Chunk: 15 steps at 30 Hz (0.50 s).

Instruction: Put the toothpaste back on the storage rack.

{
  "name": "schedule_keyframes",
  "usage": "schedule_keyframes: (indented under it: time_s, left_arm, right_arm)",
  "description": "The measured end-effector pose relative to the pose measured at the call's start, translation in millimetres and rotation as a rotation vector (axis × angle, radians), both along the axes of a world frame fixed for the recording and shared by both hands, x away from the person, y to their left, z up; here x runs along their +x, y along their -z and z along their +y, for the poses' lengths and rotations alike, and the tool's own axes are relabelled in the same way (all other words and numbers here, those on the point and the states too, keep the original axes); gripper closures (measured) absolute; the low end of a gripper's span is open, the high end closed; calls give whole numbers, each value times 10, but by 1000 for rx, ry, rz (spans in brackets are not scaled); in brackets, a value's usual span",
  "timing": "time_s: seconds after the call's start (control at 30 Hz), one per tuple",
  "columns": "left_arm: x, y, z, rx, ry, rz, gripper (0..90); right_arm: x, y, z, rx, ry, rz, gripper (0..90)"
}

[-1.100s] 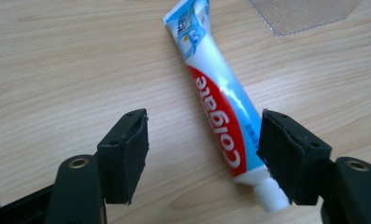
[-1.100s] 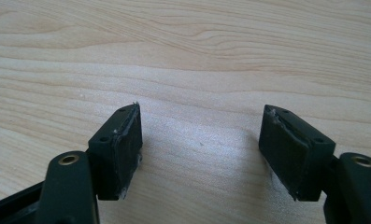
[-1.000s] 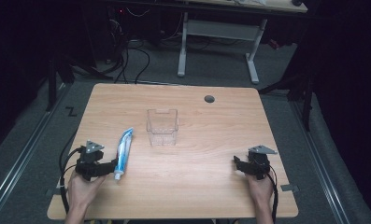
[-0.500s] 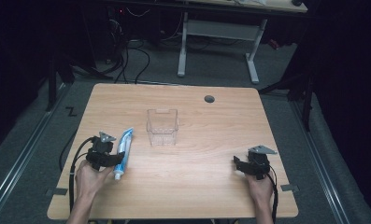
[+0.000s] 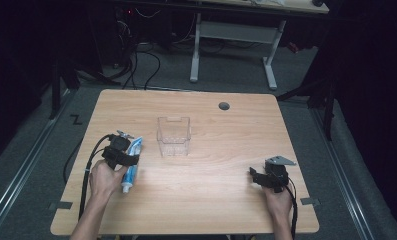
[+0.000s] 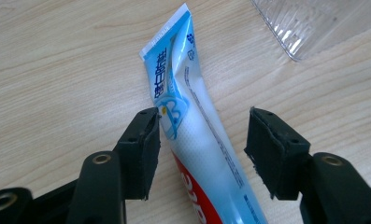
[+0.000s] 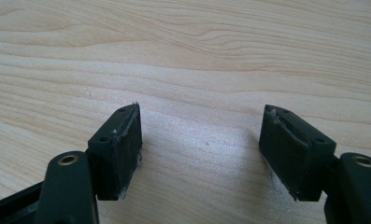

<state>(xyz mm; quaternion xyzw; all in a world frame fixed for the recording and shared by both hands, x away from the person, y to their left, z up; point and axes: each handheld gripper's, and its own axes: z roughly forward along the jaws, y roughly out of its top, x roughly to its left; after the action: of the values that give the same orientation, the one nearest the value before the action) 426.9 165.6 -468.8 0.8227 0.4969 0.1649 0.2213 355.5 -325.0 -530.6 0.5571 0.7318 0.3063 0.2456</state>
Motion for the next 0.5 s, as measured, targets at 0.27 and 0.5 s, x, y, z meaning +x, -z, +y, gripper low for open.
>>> schedule_keyframes:
  time_s: [0.27,0.5]
  left_arm:
    - [129,13,-82,48,-23,0,467]
    - [248,80,-137,60,-40,56,481]
  right_arm:
    - [-2,1,4,-1,-10,-2,306]
    - [-3,2,6,-1,-14,-4,306]
